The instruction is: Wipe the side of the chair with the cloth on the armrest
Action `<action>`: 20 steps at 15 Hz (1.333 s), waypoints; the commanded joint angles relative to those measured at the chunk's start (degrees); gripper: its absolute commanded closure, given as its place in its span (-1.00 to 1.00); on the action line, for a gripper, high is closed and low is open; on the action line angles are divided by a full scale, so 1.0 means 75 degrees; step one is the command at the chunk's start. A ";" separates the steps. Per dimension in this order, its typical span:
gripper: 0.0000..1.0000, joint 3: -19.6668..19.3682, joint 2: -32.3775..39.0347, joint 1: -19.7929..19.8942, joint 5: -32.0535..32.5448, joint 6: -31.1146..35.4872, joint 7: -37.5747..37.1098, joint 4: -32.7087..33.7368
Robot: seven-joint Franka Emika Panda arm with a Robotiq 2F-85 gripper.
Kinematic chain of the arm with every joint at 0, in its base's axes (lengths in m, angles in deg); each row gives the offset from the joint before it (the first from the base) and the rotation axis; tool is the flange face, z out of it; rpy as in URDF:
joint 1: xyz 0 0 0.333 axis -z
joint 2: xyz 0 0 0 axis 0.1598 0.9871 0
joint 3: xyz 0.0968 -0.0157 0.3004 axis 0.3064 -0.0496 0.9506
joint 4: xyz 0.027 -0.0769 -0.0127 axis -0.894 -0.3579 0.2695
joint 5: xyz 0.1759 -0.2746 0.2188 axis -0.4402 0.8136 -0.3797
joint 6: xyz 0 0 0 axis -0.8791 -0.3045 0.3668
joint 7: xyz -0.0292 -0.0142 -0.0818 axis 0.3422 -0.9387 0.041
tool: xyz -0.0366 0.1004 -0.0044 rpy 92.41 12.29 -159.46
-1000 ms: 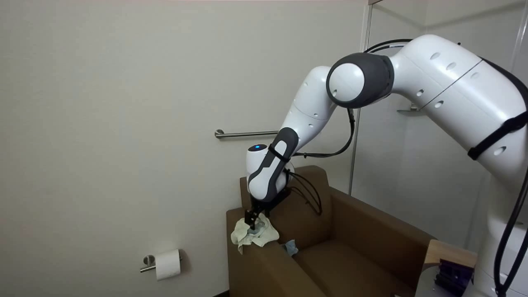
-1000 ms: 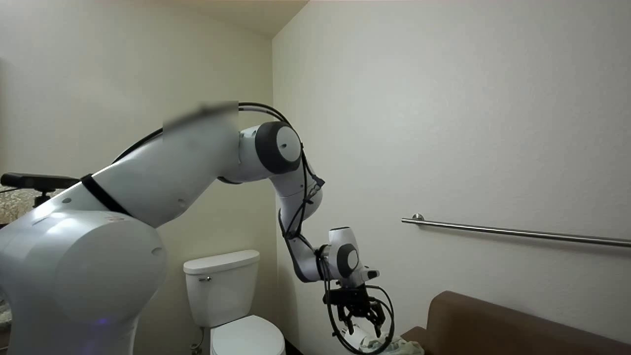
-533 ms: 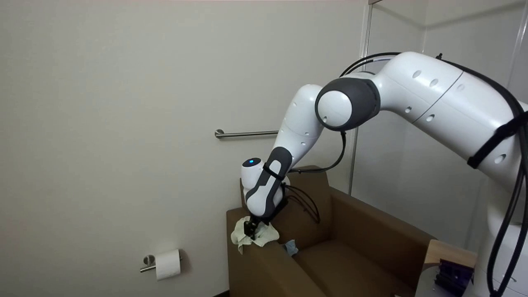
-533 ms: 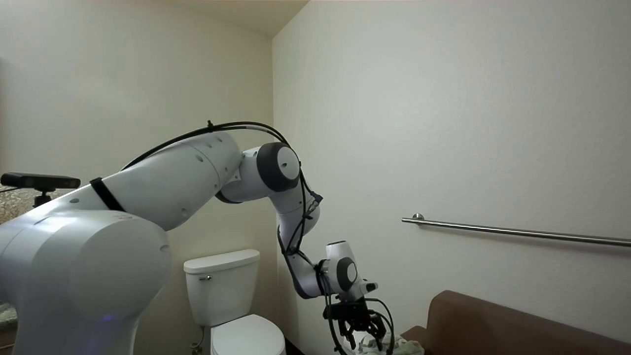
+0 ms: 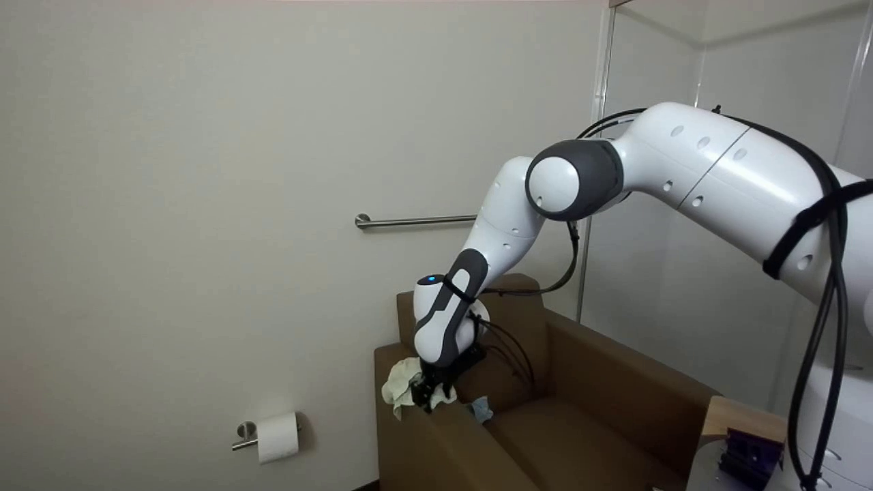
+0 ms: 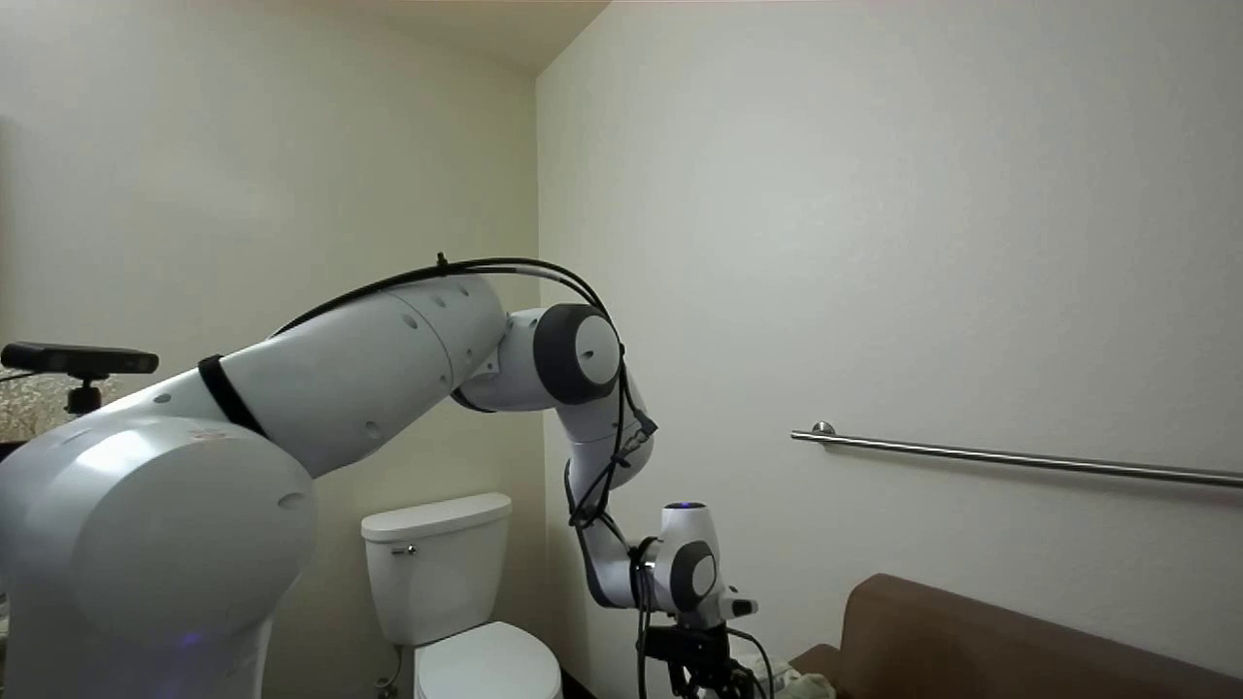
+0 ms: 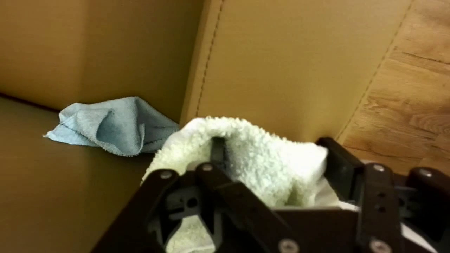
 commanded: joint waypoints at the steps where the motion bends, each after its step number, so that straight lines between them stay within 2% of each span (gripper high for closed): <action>1: 0.22 0.0383 0.0215 0.0402 -0.0325 0.0090 0.0471 0.0167; 2: 0.36 0.0337 0.0187 0.0373 -0.0328 -0.0028 0.0424 0.0213; 3: -0.37 0.0270 0.0142 0.0330 -0.0308 -0.0157 0.0359 0.0249; 5: -0.42 0.0009 -0.0104 0.0072 -0.0182 -0.0652 0.0174 0.0330; 7: -0.64 -0.0302 -0.0392 -0.0275 0.0008 -0.0869 -0.0027 0.0421; 10: -0.96 -0.0709 -0.0416 -0.0698 0.0161 -0.0633 -0.0282 0.0804; 15: -1.00 -0.1052 -0.0199 -0.0896 0.0186 -0.1011 -0.0439 0.1454; 17: -1.00 -0.1085 -0.0006 -0.0809 0.0153 -0.1117 -0.0487 0.1598; 20: -1.00 -0.0870 0.0392 -0.0463 -0.0039 -0.0879 -0.0385 0.1756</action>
